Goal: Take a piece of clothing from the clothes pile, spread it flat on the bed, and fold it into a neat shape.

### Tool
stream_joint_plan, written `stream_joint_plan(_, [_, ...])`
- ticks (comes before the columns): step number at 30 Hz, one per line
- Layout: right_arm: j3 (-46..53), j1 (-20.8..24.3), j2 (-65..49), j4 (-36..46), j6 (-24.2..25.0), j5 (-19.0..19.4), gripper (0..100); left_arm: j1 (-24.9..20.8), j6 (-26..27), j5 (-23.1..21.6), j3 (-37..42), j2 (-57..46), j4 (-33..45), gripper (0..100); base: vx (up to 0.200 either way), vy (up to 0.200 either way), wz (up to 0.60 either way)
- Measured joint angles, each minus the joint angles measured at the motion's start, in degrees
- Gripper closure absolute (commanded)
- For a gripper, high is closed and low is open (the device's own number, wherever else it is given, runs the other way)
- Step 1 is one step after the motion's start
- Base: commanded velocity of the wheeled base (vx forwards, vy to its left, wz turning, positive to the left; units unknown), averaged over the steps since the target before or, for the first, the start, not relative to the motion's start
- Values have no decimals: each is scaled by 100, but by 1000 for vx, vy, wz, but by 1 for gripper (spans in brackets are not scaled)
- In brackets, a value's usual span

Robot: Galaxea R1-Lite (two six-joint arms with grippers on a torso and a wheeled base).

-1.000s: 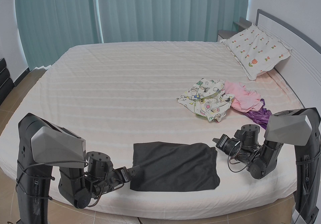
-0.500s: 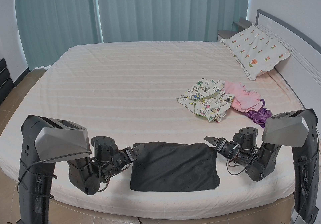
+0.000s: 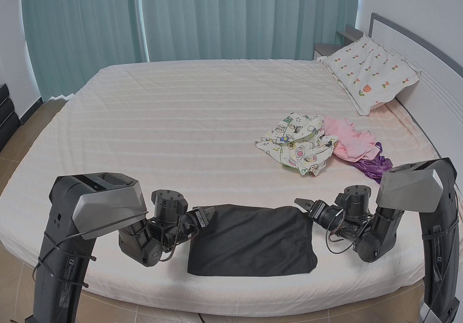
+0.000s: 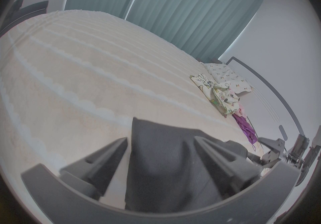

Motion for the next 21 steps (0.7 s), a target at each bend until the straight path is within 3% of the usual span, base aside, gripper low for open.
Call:
stream_joint_plan(5, [5, 10, 9, 0, -1, 0, 0, 17, -69, 206, -172, 100, -11, 100, 0, 0, 0])
stream_joint_plan(14, [5, 10, 11, -6, -4, -4, 0, 77, -414, 991, -216, 155, -167, 100, 0, 0, 0])
stream_joint_plan(21, [9, 7, 17, -88, -15, -11, 0, 110, -501, 1072, -94, 163, -378, 100, 0, 0, 0])
